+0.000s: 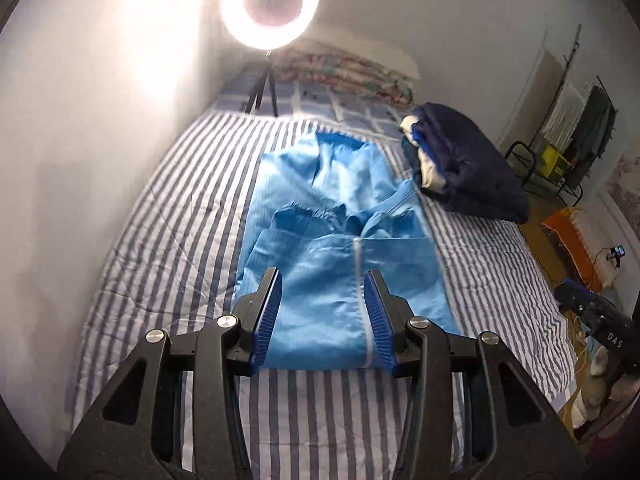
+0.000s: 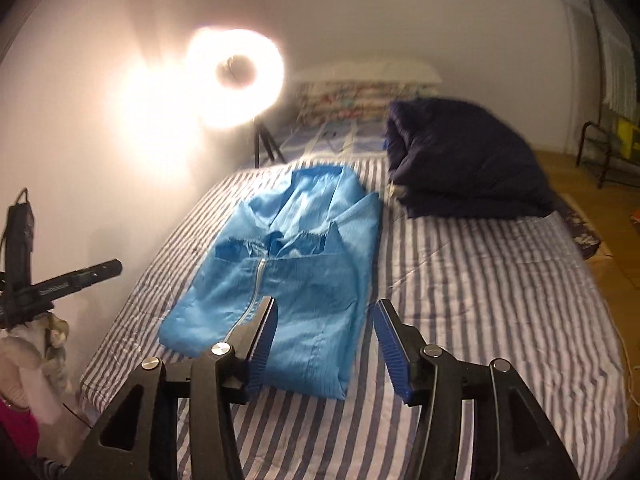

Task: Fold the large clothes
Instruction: 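Move both open grippers to the folded coat's edge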

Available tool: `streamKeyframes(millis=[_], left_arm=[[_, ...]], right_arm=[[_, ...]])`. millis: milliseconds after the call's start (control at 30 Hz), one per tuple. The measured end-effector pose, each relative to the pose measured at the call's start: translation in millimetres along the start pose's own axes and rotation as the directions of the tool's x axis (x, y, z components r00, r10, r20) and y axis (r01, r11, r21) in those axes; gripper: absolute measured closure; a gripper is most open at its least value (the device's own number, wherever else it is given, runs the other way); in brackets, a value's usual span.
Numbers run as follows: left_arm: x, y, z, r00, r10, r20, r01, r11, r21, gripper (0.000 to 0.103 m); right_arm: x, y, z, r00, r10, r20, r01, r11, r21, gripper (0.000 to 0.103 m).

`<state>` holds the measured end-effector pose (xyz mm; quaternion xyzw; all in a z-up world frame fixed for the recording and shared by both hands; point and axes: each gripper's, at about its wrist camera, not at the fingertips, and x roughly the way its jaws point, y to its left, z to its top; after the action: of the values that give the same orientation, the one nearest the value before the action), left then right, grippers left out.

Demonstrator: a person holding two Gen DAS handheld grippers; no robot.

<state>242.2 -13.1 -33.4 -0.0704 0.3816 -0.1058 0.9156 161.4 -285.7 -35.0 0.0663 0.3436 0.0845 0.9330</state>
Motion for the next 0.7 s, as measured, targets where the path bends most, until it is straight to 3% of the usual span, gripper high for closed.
streamKeyframes(millis=[200,333,400,467,600,700], left_arm=[[-2.8,-5.5,18.7,0.999,-0.032,-0.005,0.033,0.999,0.028,0.059],[28.6,6.2,51.3,0.998,-0.062,-0.01,0.062,0.998,0.004,0.058],[64.4,15.3,73.1,0.997,-0.072,-0.039,0.073,0.997,0.007,0.058],[103.1,25.6,91.3,0.996,-0.073,-0.06,0.075,0.997,0.026,0.058],[193.1,49.8,122.1,0.989,-0.079,-0.127,0.081,0.997,0.014,0.06],[260.5,62.2,140.4,0.98,-0.085,-0.18,0.09,0.996,0.02,0.077]], right_arm=[[-9.3,4.8,9.5,1.0,0.008,0.029,-0.005,0.995,-0.096,0.05],[14.3,-5.6,32.3,0.997,0.071,0.026,-0.068,0.993,-0.097,0.05],[41.8,-13.7,46.0,0.994,0.106,-0.004,-0.106,0.99,-0.092,0.051],[79.4,-21.6,59.5,0.99,0.132,-0.044,-0.135,0.987,-0.089,0.064],[163.2,-34.2,84.8,0.984,0.138,-0.113,-0.147,0.987,-0.071,0.073],[227.0,-35.8,107.2,0.98,0.127,-0.15,-0.14,0.987,-0.074,0.074]])
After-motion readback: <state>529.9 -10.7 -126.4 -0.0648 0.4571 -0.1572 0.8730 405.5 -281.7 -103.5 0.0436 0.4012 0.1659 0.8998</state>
